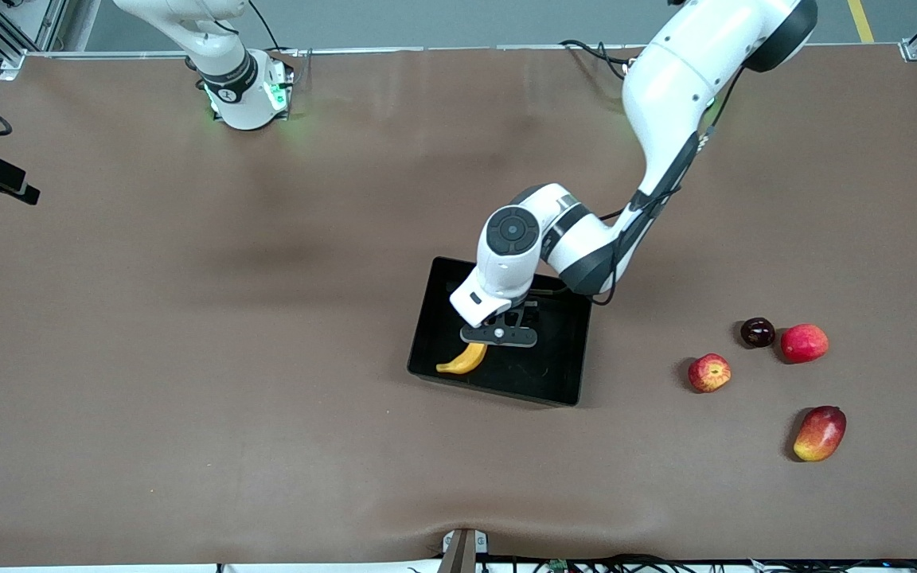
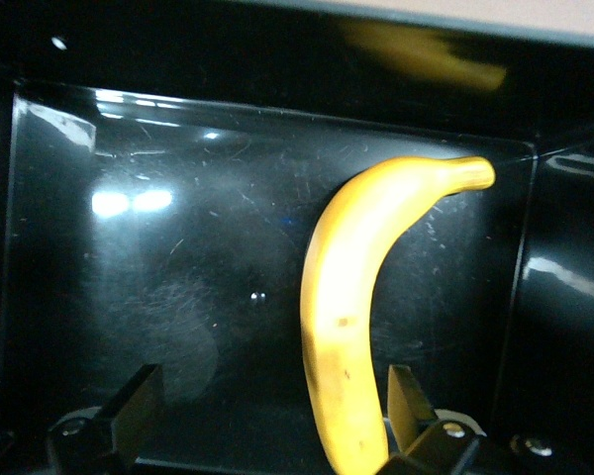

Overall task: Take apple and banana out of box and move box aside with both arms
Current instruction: 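Move the left gripper back to the tray and grasp the banana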

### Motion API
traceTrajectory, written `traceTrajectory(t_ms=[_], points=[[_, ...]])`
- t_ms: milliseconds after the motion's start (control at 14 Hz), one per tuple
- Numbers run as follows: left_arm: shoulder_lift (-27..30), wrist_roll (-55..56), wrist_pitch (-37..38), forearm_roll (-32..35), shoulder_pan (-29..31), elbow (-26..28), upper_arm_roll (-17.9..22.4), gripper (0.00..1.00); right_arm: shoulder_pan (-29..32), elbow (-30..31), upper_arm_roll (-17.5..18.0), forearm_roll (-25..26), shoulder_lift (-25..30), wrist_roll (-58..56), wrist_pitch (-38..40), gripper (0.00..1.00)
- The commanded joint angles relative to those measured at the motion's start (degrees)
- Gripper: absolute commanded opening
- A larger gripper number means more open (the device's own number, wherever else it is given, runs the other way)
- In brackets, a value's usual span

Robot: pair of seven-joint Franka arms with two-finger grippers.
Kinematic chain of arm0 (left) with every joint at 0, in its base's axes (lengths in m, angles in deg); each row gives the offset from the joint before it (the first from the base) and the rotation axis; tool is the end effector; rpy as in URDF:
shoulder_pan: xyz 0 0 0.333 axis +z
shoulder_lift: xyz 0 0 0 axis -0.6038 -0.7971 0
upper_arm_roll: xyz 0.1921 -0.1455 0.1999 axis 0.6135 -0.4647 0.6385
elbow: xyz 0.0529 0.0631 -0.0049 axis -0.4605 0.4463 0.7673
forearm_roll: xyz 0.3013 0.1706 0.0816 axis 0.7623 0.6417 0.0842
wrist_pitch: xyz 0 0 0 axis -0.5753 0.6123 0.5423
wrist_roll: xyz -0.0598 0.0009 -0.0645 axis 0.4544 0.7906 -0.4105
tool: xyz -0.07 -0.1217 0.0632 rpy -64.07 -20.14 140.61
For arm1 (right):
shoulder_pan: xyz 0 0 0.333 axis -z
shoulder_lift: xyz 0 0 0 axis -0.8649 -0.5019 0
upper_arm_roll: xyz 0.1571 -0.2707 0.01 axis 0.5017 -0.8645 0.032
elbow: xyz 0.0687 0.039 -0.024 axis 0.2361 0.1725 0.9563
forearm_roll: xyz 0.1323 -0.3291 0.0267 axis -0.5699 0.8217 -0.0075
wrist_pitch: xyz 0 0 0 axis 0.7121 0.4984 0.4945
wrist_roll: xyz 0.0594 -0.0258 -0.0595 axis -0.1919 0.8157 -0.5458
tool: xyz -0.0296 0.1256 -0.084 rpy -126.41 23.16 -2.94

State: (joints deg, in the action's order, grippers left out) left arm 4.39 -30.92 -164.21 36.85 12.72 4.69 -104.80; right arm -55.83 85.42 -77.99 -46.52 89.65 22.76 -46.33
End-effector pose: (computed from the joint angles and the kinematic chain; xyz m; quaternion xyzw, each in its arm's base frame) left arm 0.5502 -0.4399 0.2148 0.9983 -0.0411 0.0394 0.0144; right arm 0.4907 -0.0687 0.5785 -0.9977 0.0495 0.0320 0.0321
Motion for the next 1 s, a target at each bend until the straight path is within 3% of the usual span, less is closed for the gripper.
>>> traceTrajectory(t_ms=[0, 286, 357, 571, 643, 929], points=[[-2.9, 1.4, -3.2, 1.0, -2.2, -1.9, 1.9, 1.0, 1.8, -1.6, 0.9, 0.0, -1.4, -1.1, 0.0, 1.0], [-5.1, 2.7, -6.3, 1.0, -2.7, -1.8, 2.0, 0.97, 1.7, -1.8, 1.0, 0.3, -2.4, -1.3, -0.1, 1.0], [-5.4, 2.7, -6.4, 1.0, -2.7, -1.8, 2.0, 0.82, 1.8, -1.8, 0.9, 0.3, -2.9, -1.3, -0.1, 1.0], [-5.4, 2.8, -6.4, 1.0, -2.7, -1.8, 2.0, 0.12, 1.6, -3.3, 0.9, 1.2, -3.8, -1.3, -0.1, 1.0], [-5.4, 2.7, -6.4, 1.0, -2.7, -1.8, 2.0, 0.0, 1.3, -3.6, 0.9, 1.4, -4.1, -1.3, -0.1, 1.0], [-4.3, 2.7, -6.3, 1.1, -2.6, -2.1, 2.0, 0.0, 1.7, -4.6, 1.0, 1.1, -4.9, -1.4, 0.0, 1.0]])
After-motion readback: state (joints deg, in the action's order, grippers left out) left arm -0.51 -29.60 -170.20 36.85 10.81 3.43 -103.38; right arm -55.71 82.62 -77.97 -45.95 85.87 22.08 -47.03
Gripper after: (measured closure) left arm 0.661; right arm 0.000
